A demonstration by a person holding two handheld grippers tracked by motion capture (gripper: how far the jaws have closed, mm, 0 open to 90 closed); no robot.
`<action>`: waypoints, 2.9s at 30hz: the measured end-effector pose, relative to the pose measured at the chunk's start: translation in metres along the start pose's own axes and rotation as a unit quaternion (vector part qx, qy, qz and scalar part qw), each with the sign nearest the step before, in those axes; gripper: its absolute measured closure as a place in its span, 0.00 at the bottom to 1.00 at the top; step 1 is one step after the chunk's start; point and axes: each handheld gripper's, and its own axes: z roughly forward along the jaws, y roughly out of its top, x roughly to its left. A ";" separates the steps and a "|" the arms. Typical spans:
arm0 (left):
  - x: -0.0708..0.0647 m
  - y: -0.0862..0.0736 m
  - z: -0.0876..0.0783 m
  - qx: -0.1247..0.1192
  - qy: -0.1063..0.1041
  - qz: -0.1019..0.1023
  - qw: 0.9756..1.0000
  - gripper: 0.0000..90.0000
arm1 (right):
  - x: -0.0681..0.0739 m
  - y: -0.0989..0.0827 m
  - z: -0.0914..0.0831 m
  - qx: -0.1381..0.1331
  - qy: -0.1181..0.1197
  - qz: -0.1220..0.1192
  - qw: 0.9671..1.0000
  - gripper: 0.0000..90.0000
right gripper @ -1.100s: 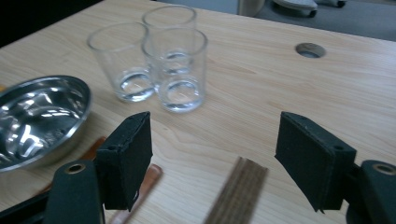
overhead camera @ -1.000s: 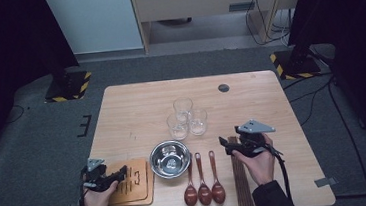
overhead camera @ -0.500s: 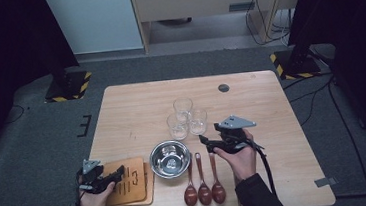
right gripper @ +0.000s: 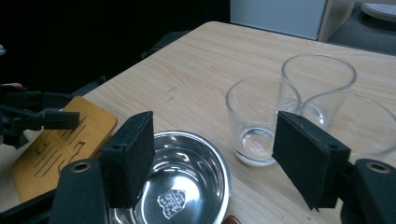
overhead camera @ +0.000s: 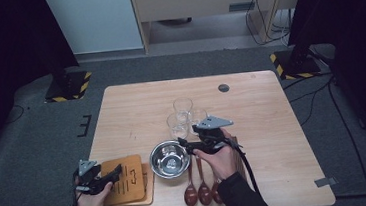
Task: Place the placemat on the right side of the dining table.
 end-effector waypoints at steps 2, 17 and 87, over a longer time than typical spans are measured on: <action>0.000 0.001 -0.002 -0.003 -0.001 0.000 1.000 0.19 | 0.004 0.001 0.004 0.002 0.006 -0.001 1.000 0.33; -0.002 0.004 -0.008 -0.013 0.004 0.009 1.000 0.19 | 0.023 0.012 0.024 -0.001 0.043 0.001 0.999 0.34; -0.009 0.008 -0.025 -0.052 -0.008 0.013 0.999 0.19 | 0.103 -0.038 0.114 0.119 0.218 0.056 0.967 0.69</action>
